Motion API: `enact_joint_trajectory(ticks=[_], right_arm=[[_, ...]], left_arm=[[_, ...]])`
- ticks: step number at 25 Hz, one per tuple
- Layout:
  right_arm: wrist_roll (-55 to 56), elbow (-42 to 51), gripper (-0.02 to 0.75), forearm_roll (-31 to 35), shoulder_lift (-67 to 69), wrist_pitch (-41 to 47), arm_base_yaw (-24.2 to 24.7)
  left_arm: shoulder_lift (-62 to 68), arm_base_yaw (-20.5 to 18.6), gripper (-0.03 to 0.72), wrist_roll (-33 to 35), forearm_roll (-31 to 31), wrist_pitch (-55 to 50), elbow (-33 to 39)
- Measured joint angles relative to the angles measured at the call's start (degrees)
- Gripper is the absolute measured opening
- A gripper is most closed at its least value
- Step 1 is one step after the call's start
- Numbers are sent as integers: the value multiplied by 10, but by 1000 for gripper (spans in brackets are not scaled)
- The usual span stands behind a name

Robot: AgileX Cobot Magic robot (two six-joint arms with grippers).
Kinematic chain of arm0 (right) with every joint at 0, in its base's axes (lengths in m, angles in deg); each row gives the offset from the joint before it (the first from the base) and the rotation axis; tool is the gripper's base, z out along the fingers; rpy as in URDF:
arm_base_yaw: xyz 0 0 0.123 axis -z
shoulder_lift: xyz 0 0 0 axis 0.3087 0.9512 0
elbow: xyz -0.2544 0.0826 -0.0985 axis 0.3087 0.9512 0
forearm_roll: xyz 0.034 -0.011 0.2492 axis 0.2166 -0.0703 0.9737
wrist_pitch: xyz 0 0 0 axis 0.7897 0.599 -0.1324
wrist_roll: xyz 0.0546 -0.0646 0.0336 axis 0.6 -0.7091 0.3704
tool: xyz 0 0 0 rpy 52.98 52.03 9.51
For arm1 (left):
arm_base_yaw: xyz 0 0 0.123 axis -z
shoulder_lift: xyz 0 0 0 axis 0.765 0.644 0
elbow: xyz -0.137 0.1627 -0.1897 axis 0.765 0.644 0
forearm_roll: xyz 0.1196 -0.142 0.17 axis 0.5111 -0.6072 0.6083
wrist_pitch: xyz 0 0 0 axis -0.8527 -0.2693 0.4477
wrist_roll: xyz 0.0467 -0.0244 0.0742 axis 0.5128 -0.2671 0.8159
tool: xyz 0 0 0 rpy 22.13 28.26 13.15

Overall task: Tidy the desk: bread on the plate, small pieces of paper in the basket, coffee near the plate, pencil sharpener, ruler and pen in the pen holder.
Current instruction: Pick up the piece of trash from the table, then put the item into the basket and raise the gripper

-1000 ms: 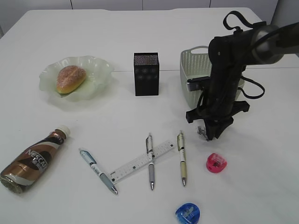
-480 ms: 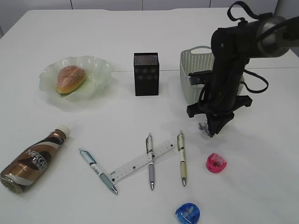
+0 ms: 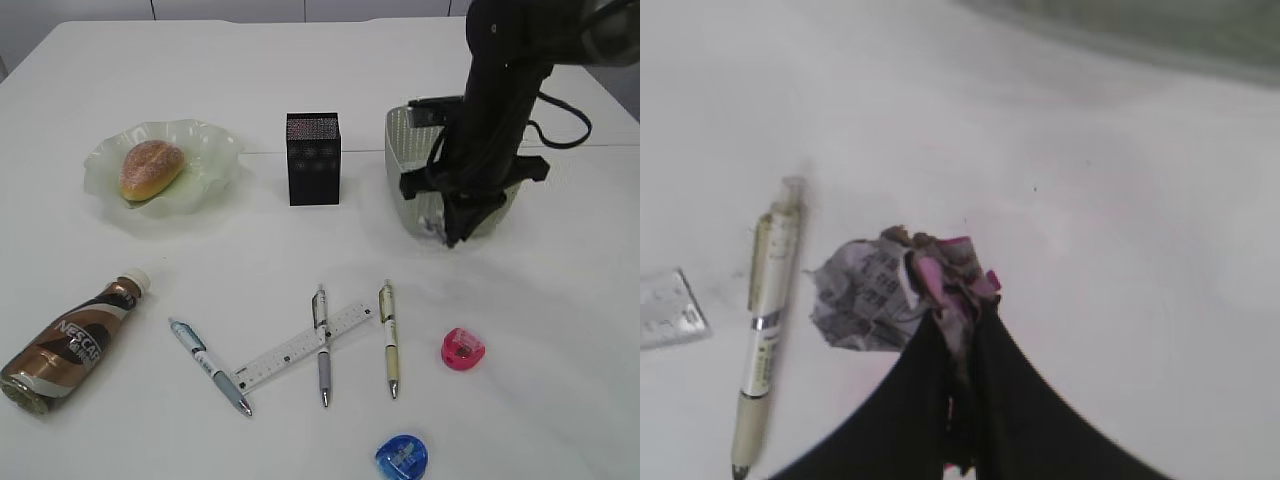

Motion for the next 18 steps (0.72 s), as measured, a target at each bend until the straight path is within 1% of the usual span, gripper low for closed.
enact_joint_trajectory(ticks=[11,14,18], right_arm=[[32,-196,55,1,-1,10,0],[43,-222,55,-21,-1,11,0],[53,-227,55,-39,-1,14,12]], left_arm=[[0,0,506,0,-1,0,0],[0,0,506,0,-1,0,0],[0,0,506,0,-2,0,0]])
